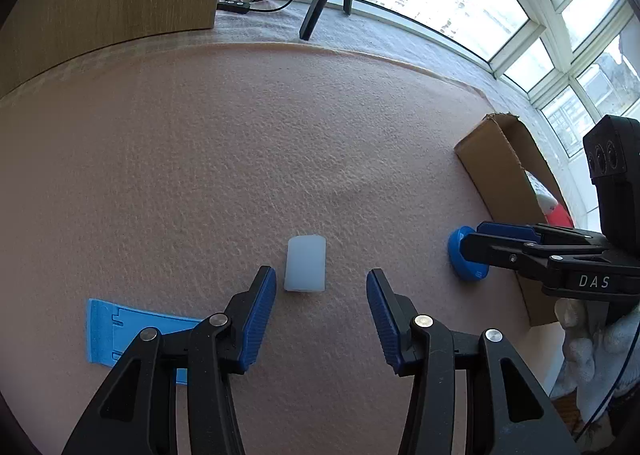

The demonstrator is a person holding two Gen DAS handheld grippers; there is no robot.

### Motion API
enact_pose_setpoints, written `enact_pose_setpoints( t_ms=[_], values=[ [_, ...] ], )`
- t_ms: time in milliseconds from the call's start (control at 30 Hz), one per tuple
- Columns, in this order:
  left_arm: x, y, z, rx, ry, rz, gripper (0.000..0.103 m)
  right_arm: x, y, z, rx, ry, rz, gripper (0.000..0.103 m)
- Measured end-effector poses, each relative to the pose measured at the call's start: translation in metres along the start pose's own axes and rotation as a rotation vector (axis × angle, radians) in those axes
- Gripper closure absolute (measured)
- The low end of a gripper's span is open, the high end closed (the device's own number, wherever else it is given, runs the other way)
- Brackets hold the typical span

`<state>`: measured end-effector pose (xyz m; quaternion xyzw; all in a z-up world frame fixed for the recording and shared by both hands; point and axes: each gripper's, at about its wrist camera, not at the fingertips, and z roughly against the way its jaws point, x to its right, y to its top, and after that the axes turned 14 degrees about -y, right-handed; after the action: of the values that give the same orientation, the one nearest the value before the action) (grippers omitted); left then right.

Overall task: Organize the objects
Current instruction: 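Move the right tool to the blue round case and close on it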

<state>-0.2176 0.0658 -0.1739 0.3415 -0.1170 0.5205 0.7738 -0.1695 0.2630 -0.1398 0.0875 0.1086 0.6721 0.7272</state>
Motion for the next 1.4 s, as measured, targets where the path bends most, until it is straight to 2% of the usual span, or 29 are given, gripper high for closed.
enact_pose_setpoints(
  t_ms=[167,200,267,300,400,533,667,800,900,933,1100,1400],
  values=[
    [0.011,0.000,-0.010,-0.011,0.036,-0.038,0.053,-0.013,0.005,-0.002,-0.024,-0.044,0.071,0.046],
    [0.012,0.000,-0.011,-0.011,0.034,-0.038,0.053,-0.013,0.005,-0.002,-0.044,-0.004,0.068,0.046],
    [0.013,-0.001,-0.010,-0.010,0.026,-0.041,0.053,-0.010,0.004,0.000,-0.100,0.171,0.030,0.046],
    [0.013,-0.002,-0.010,-0.008,0.027,-0.042,0.053,-0.008,0.002,0.002,-0.110,0.202,0.006,0.046],
    [0.012,-0.004,-0.008,-0.007,0.028,-0.042,0.055,-0.003,0.000,0.009,-0.055,0.120,0.003,0.046],
    [0.011,-0.006,-0.004,0.000,0.017,-0.034,0.057,0.010,-0.002,0.004,-0.055,0.076,-0.055,0.046],
    [0.012,-0.005,-0.002,0.002,0.014,-0.036,0.059,0.006,0.003,-0.005,-0.066,0.011,-0.030,0.046],
    [0.013,-0.006,-0.001,0.004,0.011,-0.038,0.059,-0.001,-0.005,-0.010,-0.099,0.037,-0.005,0.046],
    [0.013,-0.006,0.000,0.003,0.014,-0.036,0.059,-0.002,-0.015,-0.005,-0.115,0.135,-0.025,0.046],
    [0.013,-0.006,-0.001,0.004,0.018,-0.034,0.059,-0.003,-0.017,-0.002,-0.109,0.137,-0.025,0.046],
    [0.011,-0.003,-0.001,0.007,0.029,-0.028,0.059,-0.009,-0.029,0.013,-0.026,0.069,0.034,0.046],
    [0.012,0.000,-0.010,-0.002,0.067,-0.028,0.060,-0.027,-0.047,0.016,0.054,-0.040,0.130,0.046]
  ],
)
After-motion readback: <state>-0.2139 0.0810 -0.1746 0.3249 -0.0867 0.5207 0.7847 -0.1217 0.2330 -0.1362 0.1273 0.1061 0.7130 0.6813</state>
